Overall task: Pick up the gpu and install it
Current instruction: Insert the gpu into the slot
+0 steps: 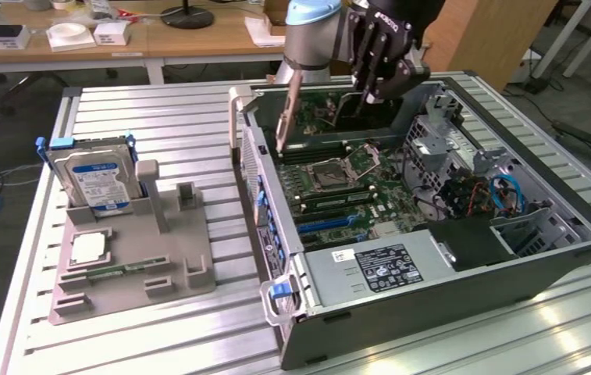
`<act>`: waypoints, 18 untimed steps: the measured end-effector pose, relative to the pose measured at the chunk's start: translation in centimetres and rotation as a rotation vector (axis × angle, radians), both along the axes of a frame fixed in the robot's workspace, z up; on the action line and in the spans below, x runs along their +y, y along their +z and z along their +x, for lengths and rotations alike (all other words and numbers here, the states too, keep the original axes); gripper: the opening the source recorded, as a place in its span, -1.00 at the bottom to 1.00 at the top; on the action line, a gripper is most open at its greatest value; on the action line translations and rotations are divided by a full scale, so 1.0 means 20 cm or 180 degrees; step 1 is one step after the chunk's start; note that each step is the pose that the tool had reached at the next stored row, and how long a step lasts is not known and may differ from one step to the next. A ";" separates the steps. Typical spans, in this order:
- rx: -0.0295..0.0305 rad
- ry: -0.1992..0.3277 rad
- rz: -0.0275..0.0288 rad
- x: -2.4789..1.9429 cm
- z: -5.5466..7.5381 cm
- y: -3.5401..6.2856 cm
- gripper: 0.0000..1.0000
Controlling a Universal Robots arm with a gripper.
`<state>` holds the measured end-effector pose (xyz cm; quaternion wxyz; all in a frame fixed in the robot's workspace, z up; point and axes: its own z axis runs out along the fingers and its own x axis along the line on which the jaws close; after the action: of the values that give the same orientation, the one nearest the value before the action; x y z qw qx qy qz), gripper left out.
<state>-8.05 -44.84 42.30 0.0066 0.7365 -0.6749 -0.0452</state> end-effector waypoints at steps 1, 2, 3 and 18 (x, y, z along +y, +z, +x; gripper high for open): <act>0.0000 0.0029 0.0000 0.000 0.00 0.000 -0.48; -0.0001 0.0058 0.0000 0.000 0.00 0.000 -0.48; -0.0001 0.0088 0.0000 0.000 0.00 0.000 -0.48; -0.0008 0.0257 0.0026 -0.001 0.01 0.000 -0.48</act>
<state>-7.78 -44.86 42.30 0.0046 0.7632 -0.6444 -0.0467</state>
